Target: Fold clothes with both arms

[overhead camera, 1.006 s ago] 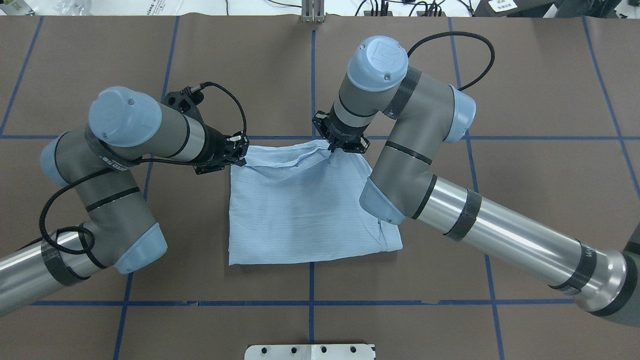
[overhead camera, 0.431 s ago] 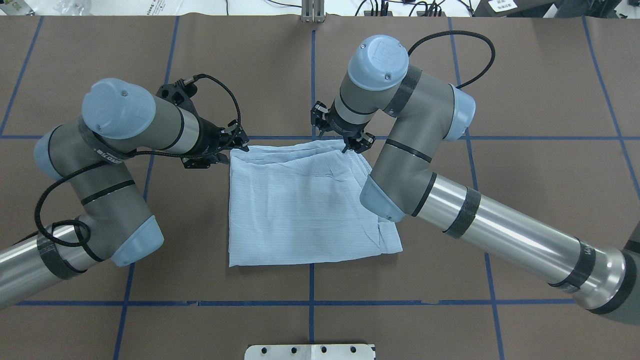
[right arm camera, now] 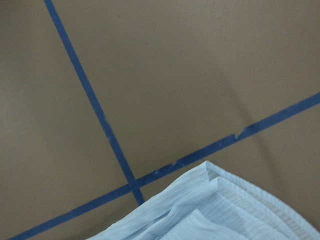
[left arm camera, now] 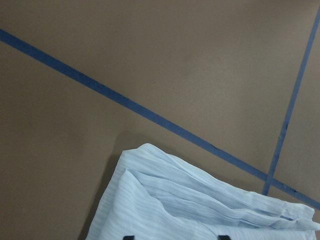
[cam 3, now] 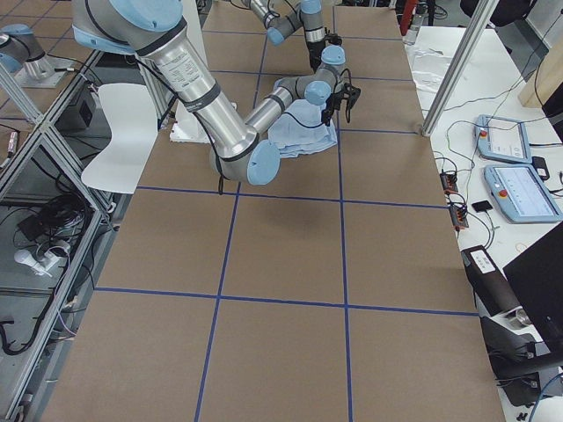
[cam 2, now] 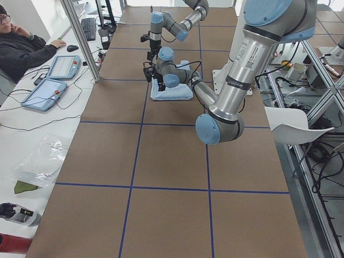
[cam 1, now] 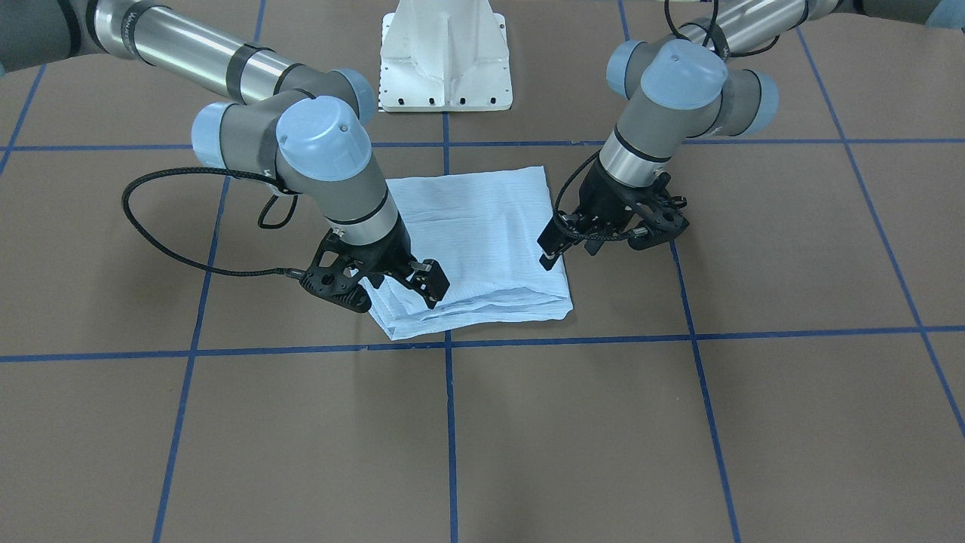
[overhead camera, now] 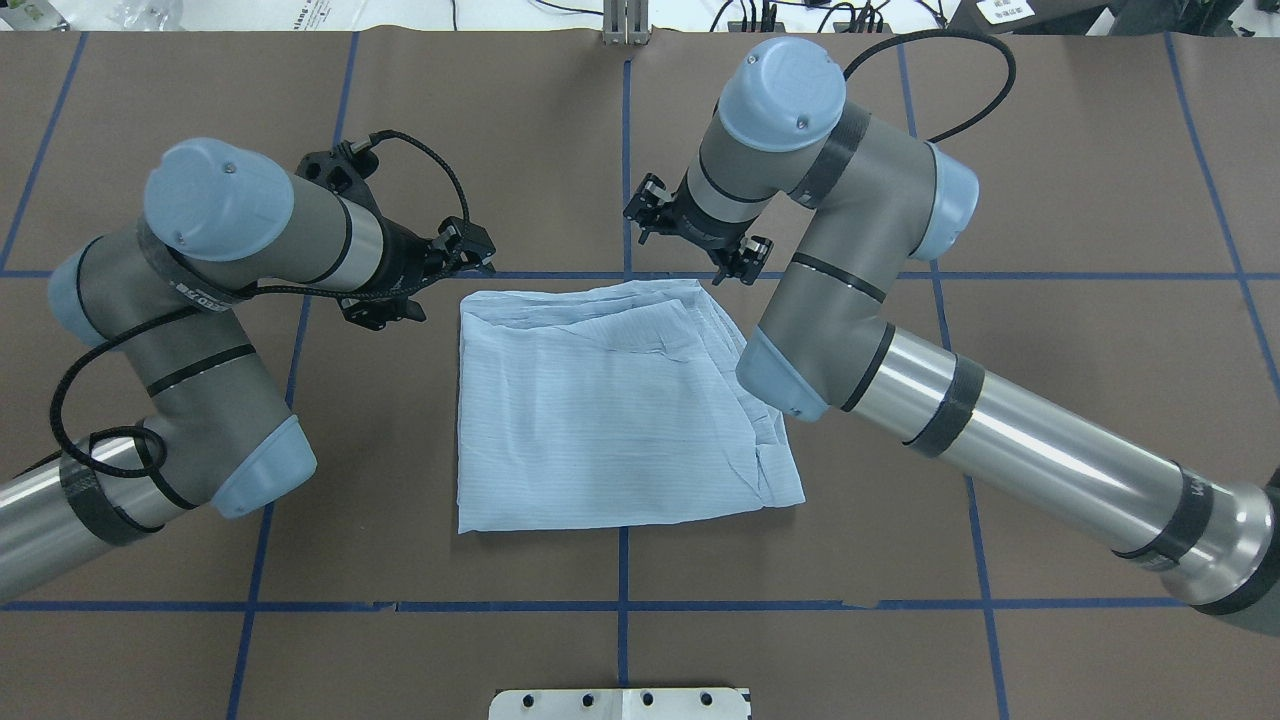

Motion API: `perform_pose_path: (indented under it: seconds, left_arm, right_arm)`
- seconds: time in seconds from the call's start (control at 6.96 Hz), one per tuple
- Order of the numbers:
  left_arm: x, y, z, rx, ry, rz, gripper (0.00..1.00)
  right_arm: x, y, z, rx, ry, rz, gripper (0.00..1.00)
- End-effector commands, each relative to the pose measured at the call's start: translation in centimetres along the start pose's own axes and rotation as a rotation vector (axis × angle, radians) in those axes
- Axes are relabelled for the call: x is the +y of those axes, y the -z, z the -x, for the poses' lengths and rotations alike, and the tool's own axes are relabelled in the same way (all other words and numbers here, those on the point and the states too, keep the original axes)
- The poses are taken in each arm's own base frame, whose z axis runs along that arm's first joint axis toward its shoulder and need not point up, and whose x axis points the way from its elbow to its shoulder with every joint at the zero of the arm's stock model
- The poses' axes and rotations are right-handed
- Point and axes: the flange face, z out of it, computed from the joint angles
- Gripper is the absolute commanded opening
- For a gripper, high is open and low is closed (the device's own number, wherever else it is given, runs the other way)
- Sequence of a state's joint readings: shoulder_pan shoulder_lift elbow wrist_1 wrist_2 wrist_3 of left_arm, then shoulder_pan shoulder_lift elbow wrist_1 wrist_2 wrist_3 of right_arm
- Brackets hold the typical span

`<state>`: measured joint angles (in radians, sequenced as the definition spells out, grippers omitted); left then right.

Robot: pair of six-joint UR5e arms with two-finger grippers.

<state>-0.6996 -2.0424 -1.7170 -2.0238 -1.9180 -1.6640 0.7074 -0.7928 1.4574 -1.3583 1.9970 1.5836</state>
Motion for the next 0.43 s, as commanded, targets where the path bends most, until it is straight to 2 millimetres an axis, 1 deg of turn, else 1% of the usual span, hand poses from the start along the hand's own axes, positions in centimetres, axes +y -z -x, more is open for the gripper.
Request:
perform_pose_path:
  seconds: [0.0,0.14,0.29]
  left_arm:
    - [-2.1,2.0,1.2,-0.015,-0.081,-0.035,0.99]
    - [-3.5,4.1,3.7,-0.025,-0.152,-0.059,0.99]
    - [-6.1,6.2,7.4,-0.058,-0.239,-0.06,0.99]
  right_arm:
    - [-5.7,3.8,-6.4,0.055,0.181,-0.06,1.0]
    - [-8.6,6.7,-10.6,0.128,0.283,-0.082,1.0]
    - [-11.2,9.1,-14.2,0.173,0.363,-0.075,1.0]
